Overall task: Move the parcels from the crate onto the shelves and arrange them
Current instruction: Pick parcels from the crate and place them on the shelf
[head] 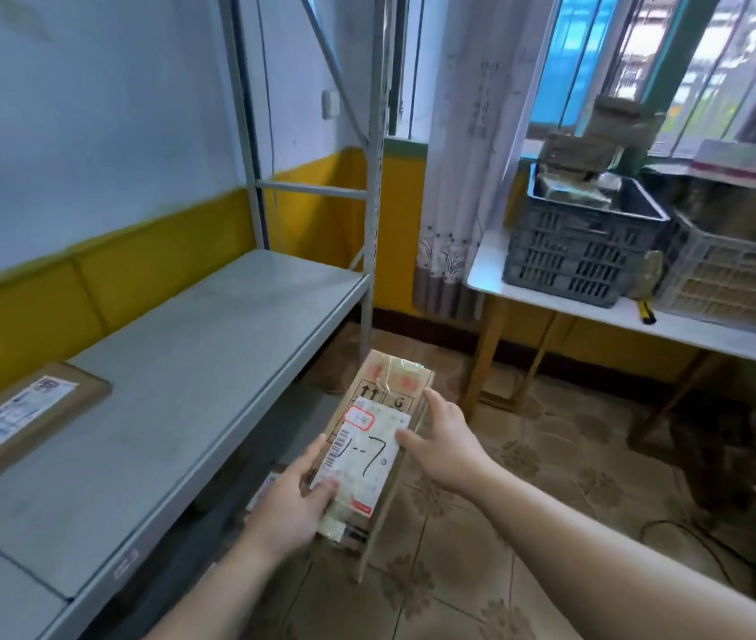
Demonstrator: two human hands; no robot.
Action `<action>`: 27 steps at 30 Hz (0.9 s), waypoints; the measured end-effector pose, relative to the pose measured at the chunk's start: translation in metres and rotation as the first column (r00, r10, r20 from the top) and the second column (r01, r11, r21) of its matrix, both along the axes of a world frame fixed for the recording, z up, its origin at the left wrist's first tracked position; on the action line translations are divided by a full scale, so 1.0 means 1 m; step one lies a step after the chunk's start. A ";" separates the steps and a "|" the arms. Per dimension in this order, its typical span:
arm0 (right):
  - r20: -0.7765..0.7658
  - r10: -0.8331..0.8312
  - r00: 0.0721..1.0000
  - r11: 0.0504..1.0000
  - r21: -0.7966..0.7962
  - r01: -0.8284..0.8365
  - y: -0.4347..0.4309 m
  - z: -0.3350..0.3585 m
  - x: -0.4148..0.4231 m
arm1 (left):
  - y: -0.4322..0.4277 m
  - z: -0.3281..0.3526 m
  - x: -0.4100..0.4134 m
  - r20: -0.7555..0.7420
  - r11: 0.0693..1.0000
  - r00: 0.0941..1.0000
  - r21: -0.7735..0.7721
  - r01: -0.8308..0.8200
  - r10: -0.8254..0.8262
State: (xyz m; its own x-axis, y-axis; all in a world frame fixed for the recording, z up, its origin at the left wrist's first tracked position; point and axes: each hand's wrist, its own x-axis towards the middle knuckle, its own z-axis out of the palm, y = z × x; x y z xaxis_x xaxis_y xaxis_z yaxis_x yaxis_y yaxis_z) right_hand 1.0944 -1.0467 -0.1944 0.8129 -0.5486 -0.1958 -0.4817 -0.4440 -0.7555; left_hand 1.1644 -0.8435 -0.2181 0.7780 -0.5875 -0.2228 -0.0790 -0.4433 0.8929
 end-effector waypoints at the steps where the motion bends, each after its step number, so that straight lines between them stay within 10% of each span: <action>1: -0.004 0.007 1.000 1.000 -0.006 -0.007 -0.013 -0.003 0.011 | -0.011 -0.003 0.009 0.008 1.000 1.000 0.008 -0.011 0.011; 27: -0.263 0.519 0.813 0.854 0.189 -0.485 -0.177 -0.166 0.291 | -0.176 -0.130 0.169 -0.264 0.869 0.828 0.167 -0.466 0.494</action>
